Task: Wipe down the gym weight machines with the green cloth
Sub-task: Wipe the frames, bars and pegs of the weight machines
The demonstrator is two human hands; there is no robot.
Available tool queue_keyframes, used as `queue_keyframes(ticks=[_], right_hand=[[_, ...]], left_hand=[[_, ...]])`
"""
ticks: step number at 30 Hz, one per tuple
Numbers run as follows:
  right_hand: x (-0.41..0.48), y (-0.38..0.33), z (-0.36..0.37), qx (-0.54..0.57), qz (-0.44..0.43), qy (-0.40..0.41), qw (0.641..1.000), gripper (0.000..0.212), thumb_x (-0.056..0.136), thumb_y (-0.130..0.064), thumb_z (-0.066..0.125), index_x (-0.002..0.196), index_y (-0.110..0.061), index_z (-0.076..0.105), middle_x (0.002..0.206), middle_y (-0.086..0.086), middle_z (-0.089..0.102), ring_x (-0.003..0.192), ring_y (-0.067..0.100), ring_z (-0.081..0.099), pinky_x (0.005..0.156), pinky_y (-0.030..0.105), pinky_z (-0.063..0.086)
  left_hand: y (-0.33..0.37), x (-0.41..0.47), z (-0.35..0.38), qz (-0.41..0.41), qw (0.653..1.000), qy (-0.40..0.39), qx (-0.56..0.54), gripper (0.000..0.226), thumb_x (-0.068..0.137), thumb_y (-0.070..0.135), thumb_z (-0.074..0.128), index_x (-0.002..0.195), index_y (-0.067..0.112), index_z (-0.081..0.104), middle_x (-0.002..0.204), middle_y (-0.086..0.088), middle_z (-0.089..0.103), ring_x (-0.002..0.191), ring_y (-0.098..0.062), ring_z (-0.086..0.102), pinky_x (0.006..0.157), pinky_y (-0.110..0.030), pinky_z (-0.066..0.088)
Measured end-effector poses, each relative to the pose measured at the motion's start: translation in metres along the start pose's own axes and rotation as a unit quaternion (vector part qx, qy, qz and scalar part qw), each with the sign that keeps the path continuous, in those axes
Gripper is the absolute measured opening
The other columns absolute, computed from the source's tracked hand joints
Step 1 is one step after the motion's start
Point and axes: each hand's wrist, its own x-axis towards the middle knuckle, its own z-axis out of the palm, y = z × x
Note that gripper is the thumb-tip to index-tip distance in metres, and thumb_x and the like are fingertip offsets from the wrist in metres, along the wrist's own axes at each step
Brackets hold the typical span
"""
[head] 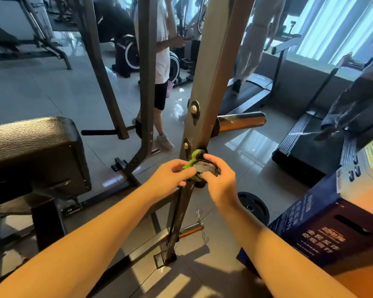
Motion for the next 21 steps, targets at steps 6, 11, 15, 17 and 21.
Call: queue_keyframes(ticks=[6,11,15,17,21], right_hand=[[-0.007,-0.006,-0.008,0.001,-0.005,0.024,1.0,0.04,0.09,0.001,0.073,0.125,-0.01,0.057,0.11,0.001,0.069,0.089,0.015,0.074,0.073,0.028,0.062],[-0.015,-0.005,-0.009,-0.092,0.062,0.091,0.99,0.031,0.085,-0.02,0.083,0.101,-0.022,0.057,0.101,0.013,0.063,0.07,0.025,0.07,0.054,0.038,0.062],[-0.02,-0.023,-0.006,-0.01,0.085,0.062,0.994,0.007,0.095,-0.013,0.071,0.093,-0.019,0.067,0.091,0.002,0.067,0.074,0.01,0.071,0.063,0.038,0.065],[-0.022,-0.036,-0.002,0.114,0.135,0.029,0.984,0.004,0.098,-0.015,0.068,0.099,-0.017,0.07,0.086,-0.011,0.07,0.081,0.009,0.072,0.073,0.036,0.065],[-0.013,-0.034,0.009,0.121,0.133,0.07,0.981,0.012,0.091,-0.018,0.076,0.097,-0.024,0.068,0.093,-0.002,0.074,0.089,0.022,0.075,0.078,0.047,0.064]], left_hand=[[0.003,-0.012,0.004,0.055,0.997,0.044,0.029,0.012,0.097,0.023,0.069,0.108,0.017,0.069,0.097,0.001,0.076,0.091,-0.015,0.072,0.076,-0.025,0.058],[0.006,-0.011,0.01,0.062,0.989,0.096,0.097,0.009,0.097,0.026,0.068,0.102,0.02,0.064,0.094,0.0,0.072,0.087,-0.013,0.07,0.079,-0.029,0.057],[0.014,-0.012,0.015,0.091,0.977,0.122,0.147,0.011,0.097,0.023,0.068,0.104,0.02,0.061,0.093,0.001,0.068,0.086,-0.012,0.067,0.078,-0.029,0.056],[0.016,-0.013,0.018,0.106,0.976,0.088,0.168,0.012,0.096,0.021,0.069,0.106,0.021,0.062,0.094,0.003,0.069,0.086,-0.011,0.067,0.08,-0.03,0.057],[0.027,-0.011,0.013,0.12,0.966,0.034,0.227,0.017,0.096,0.022,0.069,0.113,0.025,0.069,0.101,0.009,0.071,0.092,-0.005,0.067,0.083,-0.021,0.054]])
